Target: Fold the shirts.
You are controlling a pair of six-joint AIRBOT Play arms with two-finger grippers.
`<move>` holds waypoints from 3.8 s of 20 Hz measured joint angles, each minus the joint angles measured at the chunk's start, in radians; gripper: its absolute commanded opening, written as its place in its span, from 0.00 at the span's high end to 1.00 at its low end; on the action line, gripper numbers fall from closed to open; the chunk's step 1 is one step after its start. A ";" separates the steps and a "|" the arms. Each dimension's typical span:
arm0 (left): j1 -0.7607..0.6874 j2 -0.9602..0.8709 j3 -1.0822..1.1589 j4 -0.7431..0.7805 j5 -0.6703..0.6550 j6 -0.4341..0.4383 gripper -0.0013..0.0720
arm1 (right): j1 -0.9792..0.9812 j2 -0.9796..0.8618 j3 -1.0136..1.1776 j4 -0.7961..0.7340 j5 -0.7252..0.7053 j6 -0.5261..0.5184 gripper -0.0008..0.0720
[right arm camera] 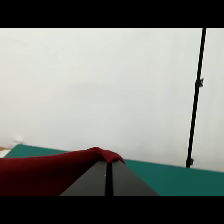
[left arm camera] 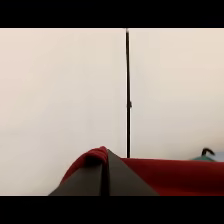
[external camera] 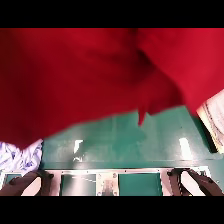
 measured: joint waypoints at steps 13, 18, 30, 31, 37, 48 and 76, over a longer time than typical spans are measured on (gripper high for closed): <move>-0.128 -0.861 -0.276 -0.168 0.135 0.211 0.95 | 0.040 -0.507 -0.715 0.037 -0.397 -0.066 0.97; -0.127 -0.994 -0.216 -0.217 0.158 0.227 0.17 | 0.035 -0.747 -0.623 0.085 -0.429 -0.070 0.49; 0.229 -0.778 -0.250 -0.111 -0.593 -0.097 0.17 | -0.325 -0.573 -0.731 0.027 0.013 -0.163 0.62; 0.236 -0.727 -0.338 -0.095 -0.597 -0.103 0.17 | -0.351 -0.555 -0.776 0.027 0.021 -0.173 0.59; 0.256 -0.453 -0.999 -0.035 -0.409 -0.078 0.17 | -0.424 -0.519 -0.948 0.027 0.027 -0.216 0.50; 0.127 -0.382 -1.443 -0.263 -0.061 0.031 0.95 | -0.409 -0.514 -0.990 0.051 -0.010 -0.227 0.38; 0.200 -0.378 -1.256 0.072 -0.160 -0.034 0.33 | -0.313 -0.609 -1.184 0.146 -0.011 -0.275 0.61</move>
